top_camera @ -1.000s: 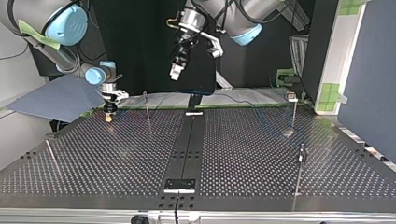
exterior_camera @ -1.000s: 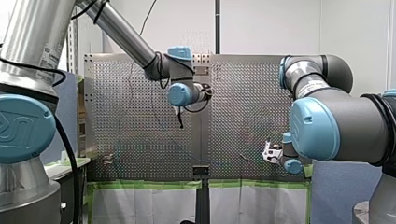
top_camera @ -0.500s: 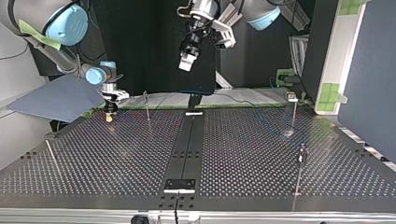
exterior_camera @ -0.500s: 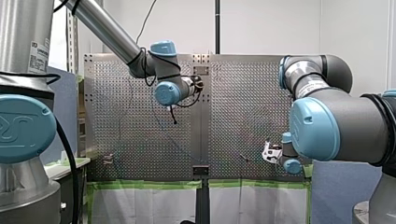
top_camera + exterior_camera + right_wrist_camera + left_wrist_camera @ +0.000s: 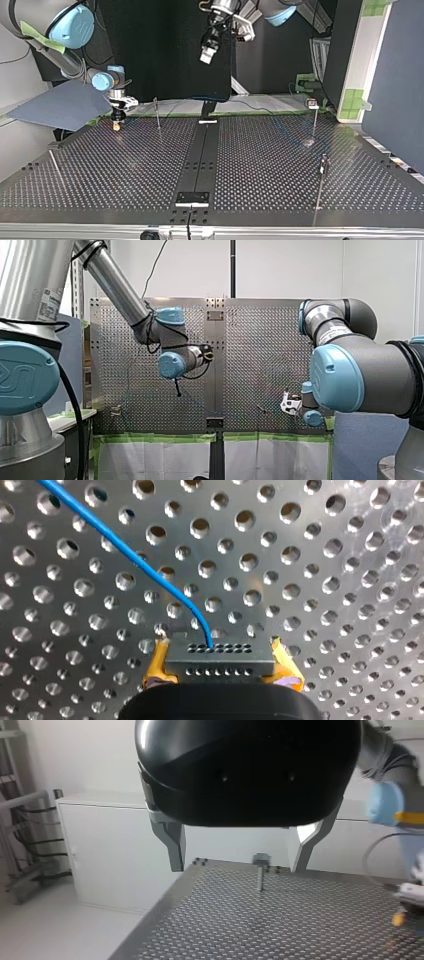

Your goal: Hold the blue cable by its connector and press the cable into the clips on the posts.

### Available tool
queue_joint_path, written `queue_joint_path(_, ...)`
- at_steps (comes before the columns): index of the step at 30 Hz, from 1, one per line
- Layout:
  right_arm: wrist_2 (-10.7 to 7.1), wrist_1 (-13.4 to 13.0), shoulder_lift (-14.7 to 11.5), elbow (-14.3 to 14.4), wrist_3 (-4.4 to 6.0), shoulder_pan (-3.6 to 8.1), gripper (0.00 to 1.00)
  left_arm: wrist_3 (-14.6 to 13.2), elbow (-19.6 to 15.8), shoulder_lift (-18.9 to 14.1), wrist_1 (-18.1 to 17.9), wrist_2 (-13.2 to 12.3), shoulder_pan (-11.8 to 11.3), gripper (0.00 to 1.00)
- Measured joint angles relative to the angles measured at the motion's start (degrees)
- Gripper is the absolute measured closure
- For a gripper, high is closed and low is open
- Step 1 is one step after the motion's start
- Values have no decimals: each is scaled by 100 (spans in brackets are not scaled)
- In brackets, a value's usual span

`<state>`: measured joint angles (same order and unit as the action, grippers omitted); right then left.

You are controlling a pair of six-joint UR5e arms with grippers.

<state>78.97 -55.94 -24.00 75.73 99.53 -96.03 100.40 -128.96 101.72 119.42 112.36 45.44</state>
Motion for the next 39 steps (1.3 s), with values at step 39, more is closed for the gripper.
queue_joint_path(39, 111, -34, -703, 543, -223, 51, 100, -73, -1952, 746, -1025, 347, 9, 0)
